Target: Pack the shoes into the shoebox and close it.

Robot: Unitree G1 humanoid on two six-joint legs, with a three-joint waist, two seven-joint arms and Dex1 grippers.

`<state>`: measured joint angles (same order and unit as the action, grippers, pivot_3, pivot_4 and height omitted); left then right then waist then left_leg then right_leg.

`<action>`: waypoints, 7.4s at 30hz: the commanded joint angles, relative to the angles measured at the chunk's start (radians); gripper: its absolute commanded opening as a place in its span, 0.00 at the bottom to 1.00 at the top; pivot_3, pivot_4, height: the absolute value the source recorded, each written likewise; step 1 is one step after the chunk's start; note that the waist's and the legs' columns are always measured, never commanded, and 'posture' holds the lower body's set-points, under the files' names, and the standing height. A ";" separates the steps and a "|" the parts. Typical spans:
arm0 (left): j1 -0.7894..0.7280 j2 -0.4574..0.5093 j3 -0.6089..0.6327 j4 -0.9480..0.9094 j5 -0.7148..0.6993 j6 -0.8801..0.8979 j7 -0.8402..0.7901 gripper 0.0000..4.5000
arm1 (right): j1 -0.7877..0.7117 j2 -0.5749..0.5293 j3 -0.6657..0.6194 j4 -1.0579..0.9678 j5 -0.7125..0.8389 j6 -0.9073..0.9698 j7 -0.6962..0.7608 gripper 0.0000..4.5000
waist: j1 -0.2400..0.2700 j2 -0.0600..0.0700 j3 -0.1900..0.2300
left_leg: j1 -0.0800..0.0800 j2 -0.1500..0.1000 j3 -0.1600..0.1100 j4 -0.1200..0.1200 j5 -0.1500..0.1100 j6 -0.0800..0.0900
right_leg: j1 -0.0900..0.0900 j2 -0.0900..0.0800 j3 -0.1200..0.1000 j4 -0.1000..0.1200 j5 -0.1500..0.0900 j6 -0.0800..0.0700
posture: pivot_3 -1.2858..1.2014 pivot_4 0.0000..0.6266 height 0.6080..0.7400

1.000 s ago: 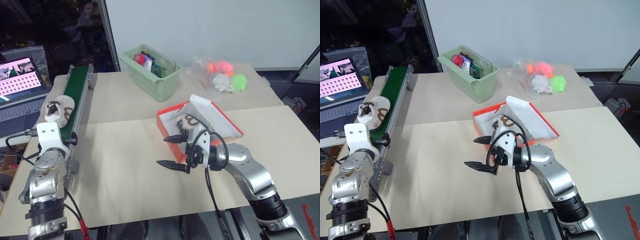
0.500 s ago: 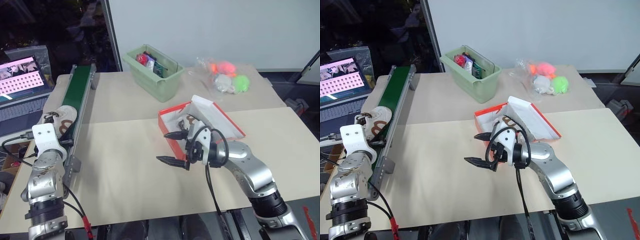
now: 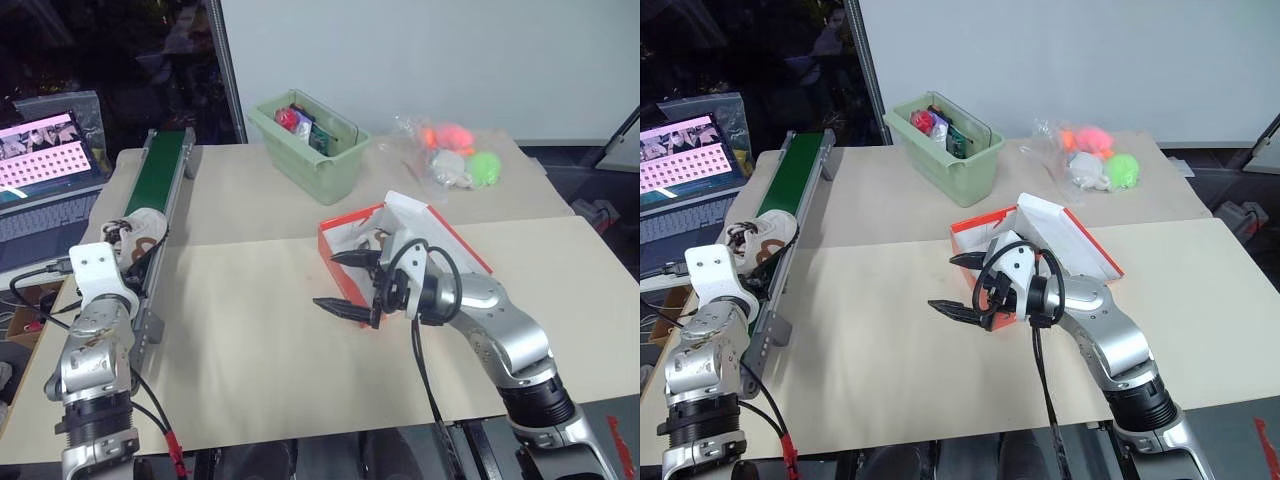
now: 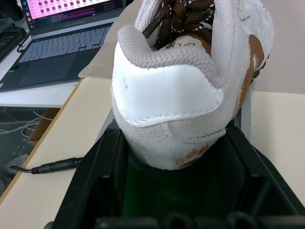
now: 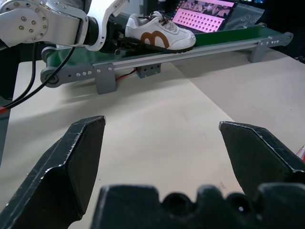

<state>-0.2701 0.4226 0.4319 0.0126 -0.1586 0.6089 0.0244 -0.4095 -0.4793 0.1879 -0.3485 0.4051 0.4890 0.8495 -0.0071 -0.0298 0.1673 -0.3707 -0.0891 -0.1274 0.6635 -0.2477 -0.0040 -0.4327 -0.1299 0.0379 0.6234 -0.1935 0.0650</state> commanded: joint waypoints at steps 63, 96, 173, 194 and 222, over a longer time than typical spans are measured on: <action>-0.073 -0.191 -0.418 -0.355 -0.266 -0.126 -0.351 0.67 | -0.465 0.563 -0.473 0.334 0.516 0.522 -0.763 0.27 | -0.039 -0.004 0.001 | -0.011 0.001 0.002 0.001 -0.003 0.002 | -0.010 0.002 0.003 0.003 0.001 -0.001 | 0.52 0.24 1.00; 0.091 0.000 -0.494 -0.422 -0.172 -0.227 -0.599 0.99 | -0.914 -0.149 0.374 0.963 -0.056 0.583 0.237 0.27 | -0.036 0.003 0.005 | -0.014 0.014 0.021 0.002 -0.005 0.006 | -0.013 0.008 0.003 -0.008 0.005 -0.005 | 0.52 0.24 1.00; 0.016 0.056 -0.526 -0.363 -0.181 -0.223 -0.751 1.00 | -0.046 0.082 -0.561 0.393 -0.142 0.552 -0.548 0.01 | -0.021 0.003 0.001 | 0.010 0.026 0.042 0.013 -0.017 0.011 | 0.009 0.017 0.007 -0.014 0.011 -0.004 | 0.52 0.24 1.00; 0.022 0.059 -0.504 -0.402 -0.180 -0.196 -0.717 1.00 | -0.260 0.229 -0.740 0.519 0.107 0.430 -0.575 0.01 | -0.041 0.005 0.002 | 0.010 0.030 0.044 0.013 -0.018 0.012 | 0.008 0.020 0.007 -0.014 0.012 -0.005 | 0.52 0.24 1.00; 0.129 0.096 -0.382 -0.622 -0.255 -0.014 -0.590 1.00 | -0.304 0.120 -0.025 0.526 -0.062 0.381 -0.312 0.01 | -0.032 0.006 0.003 | 0.010 0.031 0.044 0.012 -0.019 0.011 | 0.007 0.021 0.007 -0.015 0.012 -0.006 | 0.52 0.24 1.00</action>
<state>-0.1432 0.5112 0.0304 -0.5609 -0.3990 0.5949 -0.5753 -0.7003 -0.3418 0.1236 0.1119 0.4027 0.8810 0.5418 -0.0395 -0.0243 0.1698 -0.3610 -0.0584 -0.0834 0.6759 -0.2665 0.0072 -0.4253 -0.1088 0.0447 0.6086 -0.1817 0.0593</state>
